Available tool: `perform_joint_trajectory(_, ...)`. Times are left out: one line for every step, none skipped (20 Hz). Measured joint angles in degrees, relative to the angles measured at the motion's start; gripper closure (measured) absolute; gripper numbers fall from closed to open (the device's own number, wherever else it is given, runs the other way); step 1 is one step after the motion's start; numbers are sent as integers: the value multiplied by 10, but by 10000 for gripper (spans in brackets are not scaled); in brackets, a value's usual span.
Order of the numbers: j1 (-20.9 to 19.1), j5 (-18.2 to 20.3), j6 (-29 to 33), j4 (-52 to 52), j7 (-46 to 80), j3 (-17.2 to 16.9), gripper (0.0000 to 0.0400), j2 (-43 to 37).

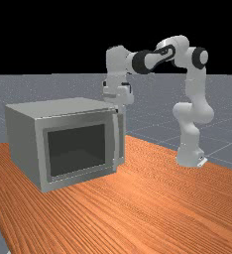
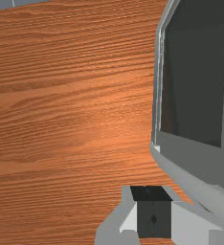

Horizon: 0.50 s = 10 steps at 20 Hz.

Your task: Open the microwave

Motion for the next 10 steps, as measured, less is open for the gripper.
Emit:
perform_joint_trajectory(-6, 1, -6, 28, 0, -9, 400, -5)
perform_joint_trajectory(-16, 1, -9, 56, 0, -21, 400, -6)
perform_joint_trajectory(-28, 0, -11, 75, 0, -33, 400, -6)
perform_joint_trajectory(-40, -1, -9, 89, 0, -45, 400, -5)
perform_joint_trajectory(-51, -4, -7, 96, -1, -55, 400, -3)
perform_joint_trajectory(-61, -6, -3, 100, -1, -62, 400, 1)
perform_joint_trajectory(-69, -12, -2, 101, -1, -69, 400, 10)
perform_joint_trajectory(-75, -20, 1, 100, -1, -73, 400, 22)
perform_joint_trajectory(-80, -28, 4, 100, 0, -76, 400, 38)
perform_joint_trajectory(-83, -33, 4, 101, 1, -77, 400, 61)
